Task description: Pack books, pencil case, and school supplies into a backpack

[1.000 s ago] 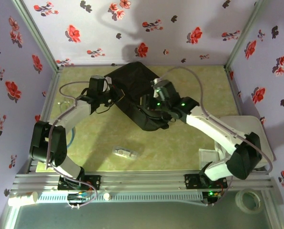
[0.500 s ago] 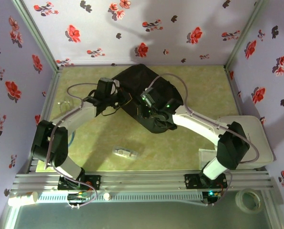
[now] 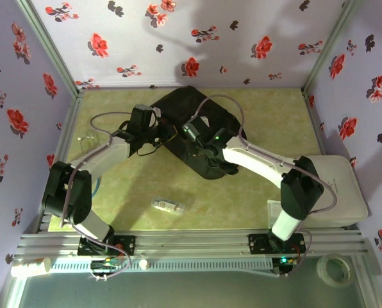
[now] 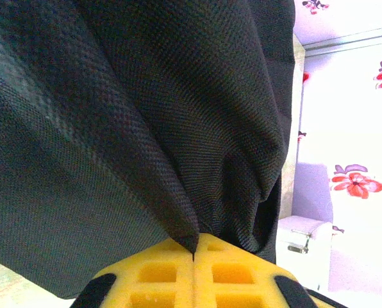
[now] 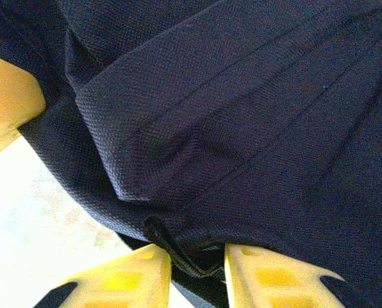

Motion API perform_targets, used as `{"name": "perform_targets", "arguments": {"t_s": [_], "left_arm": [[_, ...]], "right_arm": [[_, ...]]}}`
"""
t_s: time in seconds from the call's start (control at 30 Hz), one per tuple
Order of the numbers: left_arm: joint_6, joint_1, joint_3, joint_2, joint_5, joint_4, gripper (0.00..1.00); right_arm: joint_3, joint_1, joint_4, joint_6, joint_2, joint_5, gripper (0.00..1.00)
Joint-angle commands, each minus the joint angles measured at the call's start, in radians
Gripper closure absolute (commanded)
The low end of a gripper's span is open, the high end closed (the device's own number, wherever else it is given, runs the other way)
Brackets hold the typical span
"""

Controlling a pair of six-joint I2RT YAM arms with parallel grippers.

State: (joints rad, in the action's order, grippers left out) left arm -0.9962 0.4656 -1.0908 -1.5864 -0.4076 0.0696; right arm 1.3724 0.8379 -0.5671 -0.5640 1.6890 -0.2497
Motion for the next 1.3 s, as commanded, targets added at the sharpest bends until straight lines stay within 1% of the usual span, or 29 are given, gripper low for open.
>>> {"name": "perform_targets", "arguments": {"t_s": [0.0,0.2,0.27,0.3,0.37,0.43,0.5,0.57,0.67,0.9,1.03,1.27], "left_arm": [[0.012,0.014,-0.041,0.001,-0.038,-0.033,1.00],[0.013,0.013,-0.044,-0.006,-0.039,-0.031,1.00],[0.013,0.013,-0.044,-0.009,-0.038,-0.031,1.00],[0.011,0.013,-0.045,-0.011,-0.038,-0.031,1.00],[0.011,0.013,-0.047,-0.014,-0.039,-0.031,1.00],[0.011,0.014,-0.048,-0.015,-0.039,-0.032,1.00],[0.011,0.013,-0.047,-0.015,-0.040,-0.031,1.00],[0.010,0.013,-0.047,-0.015,-0.040,-0.031,1.00],[0.010,0.013,-0.047,-0.013,-0.041,-0.030,1.00],[0.011,0.014,-0.047,-0.015,-0.040,-0.031,1.00],[0.014,0.011,-0.047,-0.017,-0.029,-0.024,1.00],[0.018,-0.015,-0.018,-0.020,0.020,-0.012,1.00]], "right_arm": [[0.026,-0.001,-0.019,-0.002,0.016,-0.069,0.76],[0.020,-0.001,-0.072,-0.052,-0.002,-0.198,0.83],[0.008,-0.001,-0.069,-0.061,-0.015,-0.220,0.84],[0.001,-0.002,-0.061,-0.060,-0.018,-0.219,0.83],[0.008,-0.001,-0.054,-0.053,-0.012,-0.201,0.77],[0.015,-0.001,-0.031,-0.034,0.002,-0.159,0.72],[0.023,-0.001,-0.012,-0.029,0.014,-0.121,0.69],[0.033,-0.002,-0.010,-0.033,0.027,-0.113,0.68],[0.037,-0.002,-0.015,-0.037,0.041,-0.125,0.72],[0.032,-0.001,-0.064,-0.071,0.040,-0.217,0.87],[0.015,-0.002,-0.088,-0.094,0.016,-0.273,0.92],[-0.089,-0.001,-0.114,-0.157,-0.081,-0.354,0.99]]}}
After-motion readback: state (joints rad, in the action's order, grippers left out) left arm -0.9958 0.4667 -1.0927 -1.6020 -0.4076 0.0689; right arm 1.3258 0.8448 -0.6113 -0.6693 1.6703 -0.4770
